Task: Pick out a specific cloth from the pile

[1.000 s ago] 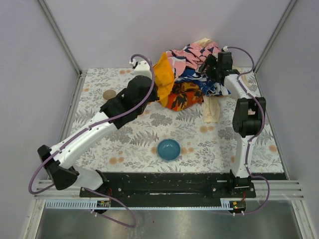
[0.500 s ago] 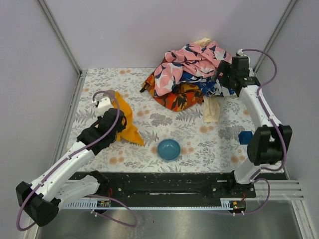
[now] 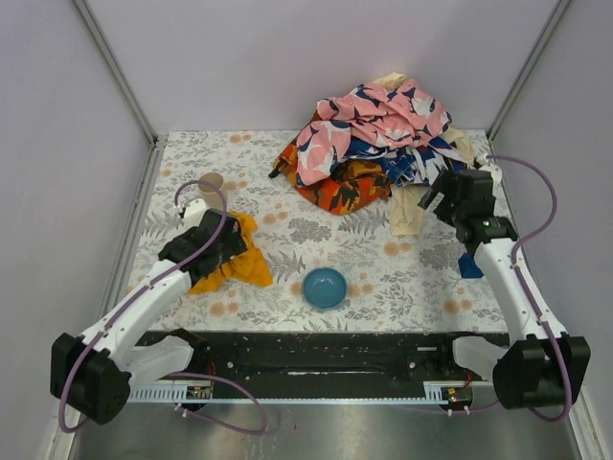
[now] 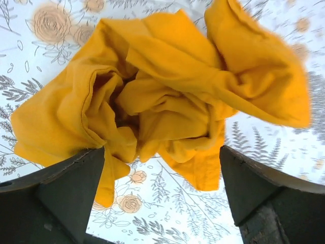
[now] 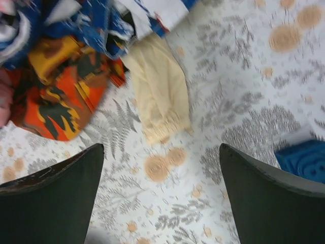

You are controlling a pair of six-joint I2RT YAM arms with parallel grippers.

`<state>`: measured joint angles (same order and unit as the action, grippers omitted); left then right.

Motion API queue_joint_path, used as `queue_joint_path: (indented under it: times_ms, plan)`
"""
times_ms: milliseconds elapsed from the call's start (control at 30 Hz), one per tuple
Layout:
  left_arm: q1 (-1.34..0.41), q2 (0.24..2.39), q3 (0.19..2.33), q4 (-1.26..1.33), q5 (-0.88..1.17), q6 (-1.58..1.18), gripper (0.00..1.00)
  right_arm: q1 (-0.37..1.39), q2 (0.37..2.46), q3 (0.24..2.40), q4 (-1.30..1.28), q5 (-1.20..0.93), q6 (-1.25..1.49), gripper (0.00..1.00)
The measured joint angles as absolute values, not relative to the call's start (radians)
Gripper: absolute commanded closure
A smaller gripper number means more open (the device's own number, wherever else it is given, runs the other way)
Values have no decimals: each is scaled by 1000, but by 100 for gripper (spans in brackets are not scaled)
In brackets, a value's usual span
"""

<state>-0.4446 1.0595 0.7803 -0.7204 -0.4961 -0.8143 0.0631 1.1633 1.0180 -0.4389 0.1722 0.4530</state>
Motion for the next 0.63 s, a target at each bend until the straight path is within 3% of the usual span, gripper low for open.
queue_joint_path:
  times_ms: [400,633]
  plan:
    - [-444,629,775,-673,-397,-797,1,63,865,780,-431,157,534,1]
    - [-444,600,751,-651,-365,-769,1,62,802,705,-414,130,551,1]
